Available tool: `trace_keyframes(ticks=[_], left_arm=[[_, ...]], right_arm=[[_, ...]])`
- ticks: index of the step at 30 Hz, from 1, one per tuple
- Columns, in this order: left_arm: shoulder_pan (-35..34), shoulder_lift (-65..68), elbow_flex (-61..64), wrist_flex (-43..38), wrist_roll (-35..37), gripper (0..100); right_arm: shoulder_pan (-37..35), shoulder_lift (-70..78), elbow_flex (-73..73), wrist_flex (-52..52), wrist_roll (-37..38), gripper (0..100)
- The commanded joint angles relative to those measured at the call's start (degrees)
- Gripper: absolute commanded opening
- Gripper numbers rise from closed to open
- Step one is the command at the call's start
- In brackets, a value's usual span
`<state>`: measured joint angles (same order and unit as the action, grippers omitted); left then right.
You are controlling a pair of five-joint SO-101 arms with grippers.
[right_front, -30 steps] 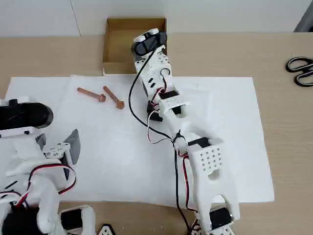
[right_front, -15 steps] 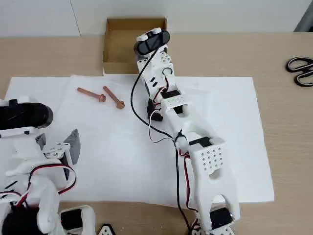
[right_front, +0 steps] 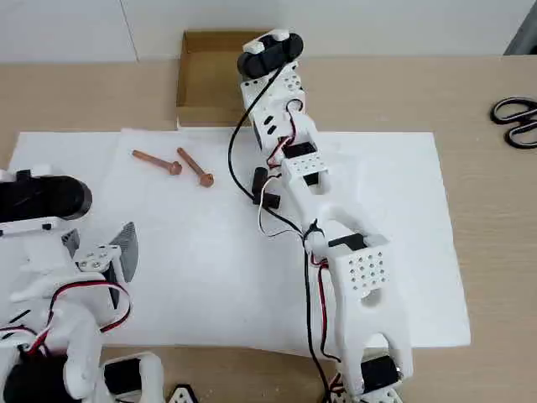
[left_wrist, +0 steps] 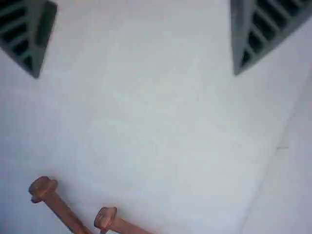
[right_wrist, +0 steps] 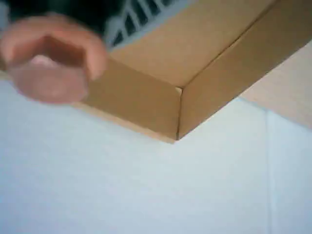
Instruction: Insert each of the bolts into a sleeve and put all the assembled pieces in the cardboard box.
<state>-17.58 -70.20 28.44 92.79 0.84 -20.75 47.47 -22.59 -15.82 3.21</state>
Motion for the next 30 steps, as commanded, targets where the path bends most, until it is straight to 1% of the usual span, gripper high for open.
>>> trace_keyframes(ticks=[1,12,19,30], left_arm=[[-0.09,-0.26,-0.13,0.26,-0.26,24],[-0.09,-0.26,-0.13,0.26,-0.26,24],[-0.18,-0.26,-0.13,0.18,-0.26,24],[-0.09,-0.26,-0.13,0.09,-0.26,24]], right_arm=[[0.48,-1.1,-3.52,-1.71,0.26,0.4],[0.48,3.21,-3.96,-2.15,0.26,1.2],[0.57,5.23,-3.96,-1.8,0.44,12.4],[0.75,5.76,-5.19,-1.89,0.53,12.5]])
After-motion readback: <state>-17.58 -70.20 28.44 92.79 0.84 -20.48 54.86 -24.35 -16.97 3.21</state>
